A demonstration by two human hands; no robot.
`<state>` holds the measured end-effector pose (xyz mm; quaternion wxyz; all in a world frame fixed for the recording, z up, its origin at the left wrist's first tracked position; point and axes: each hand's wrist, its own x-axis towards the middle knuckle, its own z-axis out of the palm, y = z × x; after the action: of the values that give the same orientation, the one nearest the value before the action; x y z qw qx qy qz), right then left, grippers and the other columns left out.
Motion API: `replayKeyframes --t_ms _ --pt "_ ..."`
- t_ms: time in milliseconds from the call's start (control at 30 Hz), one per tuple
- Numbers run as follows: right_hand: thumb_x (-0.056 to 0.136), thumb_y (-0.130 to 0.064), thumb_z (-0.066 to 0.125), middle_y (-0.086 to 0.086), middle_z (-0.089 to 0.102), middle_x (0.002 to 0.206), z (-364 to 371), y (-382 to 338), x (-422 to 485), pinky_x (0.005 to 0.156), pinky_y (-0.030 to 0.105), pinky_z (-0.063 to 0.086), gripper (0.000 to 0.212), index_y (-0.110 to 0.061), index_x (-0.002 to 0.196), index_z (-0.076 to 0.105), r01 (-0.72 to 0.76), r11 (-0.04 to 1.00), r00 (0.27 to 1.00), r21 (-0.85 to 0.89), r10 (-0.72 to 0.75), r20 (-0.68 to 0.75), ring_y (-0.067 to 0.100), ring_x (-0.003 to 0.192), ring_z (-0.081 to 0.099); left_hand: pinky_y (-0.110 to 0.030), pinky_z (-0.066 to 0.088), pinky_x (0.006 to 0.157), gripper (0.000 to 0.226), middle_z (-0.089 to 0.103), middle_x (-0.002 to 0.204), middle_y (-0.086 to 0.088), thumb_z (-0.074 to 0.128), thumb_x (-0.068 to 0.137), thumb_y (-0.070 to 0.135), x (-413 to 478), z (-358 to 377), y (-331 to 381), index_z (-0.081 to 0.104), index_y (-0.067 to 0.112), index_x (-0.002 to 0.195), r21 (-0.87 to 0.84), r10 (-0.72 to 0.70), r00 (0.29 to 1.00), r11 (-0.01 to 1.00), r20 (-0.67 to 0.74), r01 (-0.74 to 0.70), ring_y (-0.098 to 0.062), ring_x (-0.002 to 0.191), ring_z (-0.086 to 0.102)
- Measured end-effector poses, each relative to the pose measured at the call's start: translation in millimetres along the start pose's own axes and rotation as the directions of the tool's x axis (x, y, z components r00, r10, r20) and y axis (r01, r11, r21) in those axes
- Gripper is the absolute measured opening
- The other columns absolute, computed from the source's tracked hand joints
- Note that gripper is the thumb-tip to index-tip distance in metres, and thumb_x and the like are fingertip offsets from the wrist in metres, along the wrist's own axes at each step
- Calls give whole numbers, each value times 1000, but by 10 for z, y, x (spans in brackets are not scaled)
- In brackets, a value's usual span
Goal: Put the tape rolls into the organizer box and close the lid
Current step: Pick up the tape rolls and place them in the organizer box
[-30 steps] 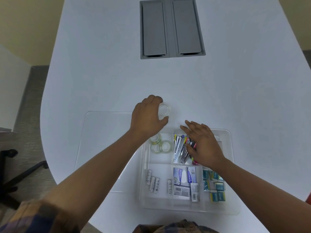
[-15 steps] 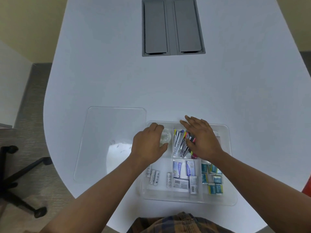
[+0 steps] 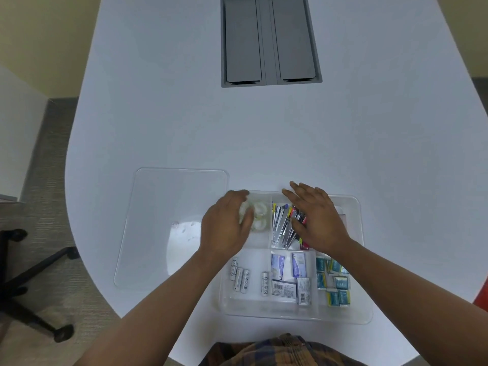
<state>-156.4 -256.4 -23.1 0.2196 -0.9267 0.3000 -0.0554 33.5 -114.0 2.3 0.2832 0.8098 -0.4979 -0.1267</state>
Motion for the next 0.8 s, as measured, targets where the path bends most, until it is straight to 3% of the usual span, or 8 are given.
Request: replayKeyframes --t_ms 100,267,367,433,500,667,800 --pt "80 -17 66 4 44 147 -8 -31 2 115 37 13 65 -23 141 44 -8 1000 1000 11 8 -14 24 136 37 -34 46 85 37 61 111 1 50 90 26 -114 -64 -190 43 22 126 -95 -119 990 989 -68 113 -19 97 59" --pt "80 -22 68 3 53 140 -24 -151 77 116 45 11 58 -22 135 51 -131 989 991 73 131 7 25 135 38 -46 42 99 45 55 132 -15 52 94 25 -398 -96 -579 43 6 134 95 -236 970 966 -61 241 -33 120 53" --pt "79 -20 71 6 62 126 -51 -283 131 113 46 18 46 -16 124 61 -125 988 990 88 130 -57 28 128 47 -49 28 111 62 37 150 -17 43 95 37 -545 -34 -749 30 4 146 239 -288 955 934 71 264 -34 142 30" --pt "75 -17 74 5 68 104 -63 -388 140 101 41 33 37 -14 112 67 -53 997 987 54 61 -152 29 108 59 -50 12 116 70 17 160 -11 27 94 47 -614 34 -817 15 9 151 284 -309 940 923 149 258 -30 149 6" --pt "75 -18 73 -1 69 91 -80 -498 125 86 35 37 29 -17 103 69 -18 1000 984 13 20 -175 25 94 60 -49 2 117 74 2 162 -7 12 90 54 -642 88 -869 6 14 153 304 -319 927 919 198 251 -27 148 -7" --pt "82 -24 66 0 68 96 -33 -711 114 71 36 52 23 -20 105 68 2 1000 998 23 -3 58 24 88 61 -49 -5 116 72 -12 161 -4 11 91 57 -625 134 -998 -2 20 152 320 -343 897 914 278 250 -25 147 -15" --pt "85 -32 63 0 64 116 42 -786 208 75 41 54 38 -24 121 58 -51 996 984 -72 63 167 28 93 64 -48 -11 115 69 -18 160 -2 26 98 51 -595 170 -1073 -9 23 151 309 -358 876 915 323 260 -23 146 -21"
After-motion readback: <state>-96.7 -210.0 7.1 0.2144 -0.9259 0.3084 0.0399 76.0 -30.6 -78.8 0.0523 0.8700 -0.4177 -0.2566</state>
